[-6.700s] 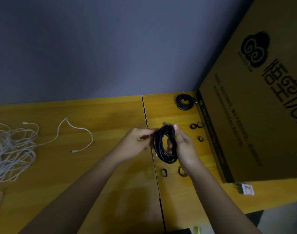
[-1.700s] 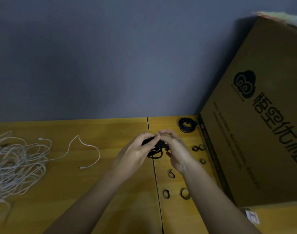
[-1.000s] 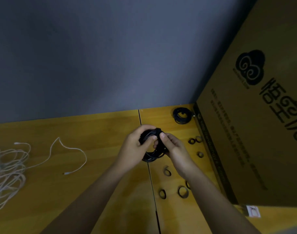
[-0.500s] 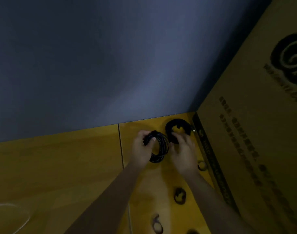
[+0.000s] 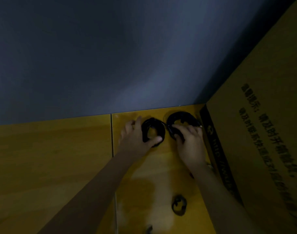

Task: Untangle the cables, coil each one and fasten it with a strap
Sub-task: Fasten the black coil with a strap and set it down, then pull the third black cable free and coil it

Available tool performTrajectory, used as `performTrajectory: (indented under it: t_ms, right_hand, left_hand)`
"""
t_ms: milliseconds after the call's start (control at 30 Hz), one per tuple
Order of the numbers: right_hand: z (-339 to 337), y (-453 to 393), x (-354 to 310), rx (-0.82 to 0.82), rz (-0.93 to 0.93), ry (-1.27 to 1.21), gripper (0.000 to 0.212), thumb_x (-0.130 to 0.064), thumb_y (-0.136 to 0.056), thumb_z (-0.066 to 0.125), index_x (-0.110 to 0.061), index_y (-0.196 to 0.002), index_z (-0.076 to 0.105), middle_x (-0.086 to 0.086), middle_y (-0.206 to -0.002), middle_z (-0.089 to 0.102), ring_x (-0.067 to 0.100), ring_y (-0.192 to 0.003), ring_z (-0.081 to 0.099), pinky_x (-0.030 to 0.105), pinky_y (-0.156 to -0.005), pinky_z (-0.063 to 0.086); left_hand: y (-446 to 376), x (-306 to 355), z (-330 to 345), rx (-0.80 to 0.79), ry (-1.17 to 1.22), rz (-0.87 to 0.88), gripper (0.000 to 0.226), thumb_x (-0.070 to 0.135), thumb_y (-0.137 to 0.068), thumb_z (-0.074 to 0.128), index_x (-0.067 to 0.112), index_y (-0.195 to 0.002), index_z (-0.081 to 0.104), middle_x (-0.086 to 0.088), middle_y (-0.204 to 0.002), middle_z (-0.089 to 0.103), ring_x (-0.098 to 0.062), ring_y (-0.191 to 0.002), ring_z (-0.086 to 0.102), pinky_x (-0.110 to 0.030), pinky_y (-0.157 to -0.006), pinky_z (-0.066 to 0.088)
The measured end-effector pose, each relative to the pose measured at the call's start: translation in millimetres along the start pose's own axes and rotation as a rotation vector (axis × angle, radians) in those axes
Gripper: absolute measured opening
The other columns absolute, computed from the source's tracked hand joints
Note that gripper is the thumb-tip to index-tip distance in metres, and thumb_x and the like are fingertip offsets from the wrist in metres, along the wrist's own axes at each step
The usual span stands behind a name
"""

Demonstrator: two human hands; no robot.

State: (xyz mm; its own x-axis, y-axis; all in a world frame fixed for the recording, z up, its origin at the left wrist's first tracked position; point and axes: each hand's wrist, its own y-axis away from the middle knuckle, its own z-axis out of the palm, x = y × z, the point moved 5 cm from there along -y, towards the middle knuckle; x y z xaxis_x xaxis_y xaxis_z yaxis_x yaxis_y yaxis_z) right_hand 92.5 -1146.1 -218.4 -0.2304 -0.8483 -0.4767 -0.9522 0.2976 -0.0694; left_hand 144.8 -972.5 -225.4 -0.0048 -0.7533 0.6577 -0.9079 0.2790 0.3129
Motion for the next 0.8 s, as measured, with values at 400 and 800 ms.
performTrajectory:
  t_ms: [400, 800]
  right_hand:
    - [-3, 20, -1, 0.02, 0.054, -0.123, 0.033, -0.014, -0.098, 0.049, -0.013, -0.128, 0.059, 0.008, -0.135, 0.05, 0.025, -0.131, 0.036, 0.028, -0.099, 0.034]
    - [-1, 29, -13, -0.212, 0.094, -0.012, 0.047, -0.022, -0.1, 0.042, -0.021, -0.146, 0.035, 0.002, -0.158, 0.014, 0.022, -0.146, 0.007, 0.036, -0.116, 0.022]
  left_hand:
    - [-26, 16, 7, 0.012, 0.079, 0.032, 0.092, 0.018, -0.071, 0.083, 0.01, -0.144, 0.026, -0.01, -0.143, 0.038, -0.029, -0.133, 0.034, -0.04, -0.104, 0.036]
    - [0, 19, -31, 0.067, -0.305, 0.057, 0.064, 0.033, -0.091, 0.062, 0.016, -0.144, 0.03, -0.01, -0.145, 0.038, -0.033, -0.132, 0.035, -0.042, -0.102, 0.035]
